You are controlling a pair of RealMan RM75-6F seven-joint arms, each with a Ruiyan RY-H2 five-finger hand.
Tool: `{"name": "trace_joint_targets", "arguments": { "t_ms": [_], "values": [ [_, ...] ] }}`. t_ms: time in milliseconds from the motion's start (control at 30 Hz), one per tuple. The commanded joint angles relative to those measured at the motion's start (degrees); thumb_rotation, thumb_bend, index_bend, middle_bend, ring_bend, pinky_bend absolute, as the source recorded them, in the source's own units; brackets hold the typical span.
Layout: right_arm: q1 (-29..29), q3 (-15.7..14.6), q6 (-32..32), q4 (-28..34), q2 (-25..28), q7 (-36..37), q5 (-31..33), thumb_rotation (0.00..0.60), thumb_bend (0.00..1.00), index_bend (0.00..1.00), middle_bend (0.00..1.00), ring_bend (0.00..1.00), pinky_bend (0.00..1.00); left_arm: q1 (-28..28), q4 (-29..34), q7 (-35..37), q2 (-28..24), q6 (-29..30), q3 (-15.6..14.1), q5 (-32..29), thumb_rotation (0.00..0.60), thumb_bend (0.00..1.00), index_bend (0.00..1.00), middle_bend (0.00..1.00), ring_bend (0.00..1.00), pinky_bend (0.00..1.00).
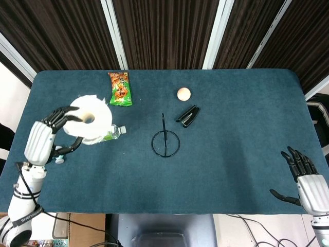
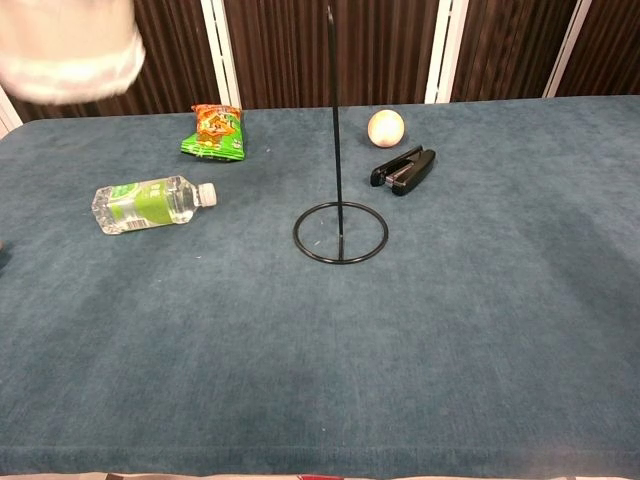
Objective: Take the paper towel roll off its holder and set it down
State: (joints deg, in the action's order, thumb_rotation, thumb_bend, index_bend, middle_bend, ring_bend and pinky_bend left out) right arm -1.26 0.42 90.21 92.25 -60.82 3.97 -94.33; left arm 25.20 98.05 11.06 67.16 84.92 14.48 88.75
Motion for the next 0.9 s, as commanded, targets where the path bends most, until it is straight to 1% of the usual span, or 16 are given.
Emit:
{"name": "trace_joint_targets", "arguments": {
  "t_ms": [33, 100, 267, 367, 500, 667, 767, 833, 900],
  "values": [
    [-0.14, 0.01, -0.39, 0.0, -0.12, -0.31, 0.25, 0.6, 0.12, 0.0, 0.0, 0.0, 0.22, -3.74, -9.25, 6.74, 6.49, 2.93, -4.76, 1.62, 0.6, 0.37, 0.6, 0.57, 0.39, 0.43],
    [-0.26, 0.06, -0.75, 0.07, -0.21, -0.65, 0.51, 0.6, 0.12, 0.0, 0.0, 0.0, 0.22, -4.42, -13.35, 8.71, 9.63, 3.64, -5.54, 1.26, 0.6, 0.36, 0.6, 0.57, 0.39, 0.43],
    [-0.41, -0.01, -1.14, 0.1, -0.4, -1.17, 0.6, 0.6, 0.12, 0.0, 0.0, 0.0, 0.22, -6.37, -20.99, 13.63, 16.64, 4.83, -7.46, 0.21, 0.6, 0.37, 0.6, 0.58, 0.39, 0.43],
    [-0.46, -0.06, -1.28, 0.08, -0.44, -1.28, 0.62, 0.6, 0.12, 0.0, 0.0, 0.0, 0.22, -7.13, -23.55, 15.31, 19.69, 5.32, -8.21, 0.13, 0.6, 0.37, 0.6, 0.58, 0.39, 0.42],
    [-0.58, -0.02, -1.6, 0.15, -0.47, -1.46, 0.86, 0.6, 0.12, 0.0, 0.0, 0.0, 0.22, -7.28, -24.39, 16.7, 21.96, 4.62, -8.44, -0.33, 0.6, 0.37, 0.6, 0.58, 0.39, 0.42],
    [-0.59, -0.18, -1.62, 0.15, -0.4, -1.47, 0.65, 0.6, 0.12, 0.0, 0.0, 0.0, 0.22, -7.54, -26.02, 15.28, 24.85, 4.15, -8.18, -1.33, 0.6, 0.37, 0.6, 0.59, 0.39, 0.41],
    [-0.59, -0.1, -1.54, 0.14, -0.38, -1.35, 0.75, 0.6, 0.12, 0.0, 0.0, 0.0, 0.22, -7.88, -26.53, 15.42, 26.44, 2.87, -7.98, -2.98, 0.6, 0.37, 0.59, 0.59, 0.39, 0.4],
    [-0.6, -0.09, -1.55, 0.17, -0.35, -1.3, 0.79, 0.6, 0.12, 0.0, 0.0, 0.0, 0.22, -7.89, -27.28, 15.17, 27.21, 1.77, -8.12, -3.64, 0.6, 0.37, 0.57, 0.58, 0.39, 0.39],
    [-0.54, -0.12, -1.41, 0.23, -0.28, -1.22, 0.72, 0.6, 0.12, 0.0, 0.0, 0.0, 0.22, -7.88, -28.71, 14.33, 28.09, 0.78, -8.13, -4.31, 0.6, 0.37, 0.52, 0.55, 0.36, 0.36]
  ]
}}
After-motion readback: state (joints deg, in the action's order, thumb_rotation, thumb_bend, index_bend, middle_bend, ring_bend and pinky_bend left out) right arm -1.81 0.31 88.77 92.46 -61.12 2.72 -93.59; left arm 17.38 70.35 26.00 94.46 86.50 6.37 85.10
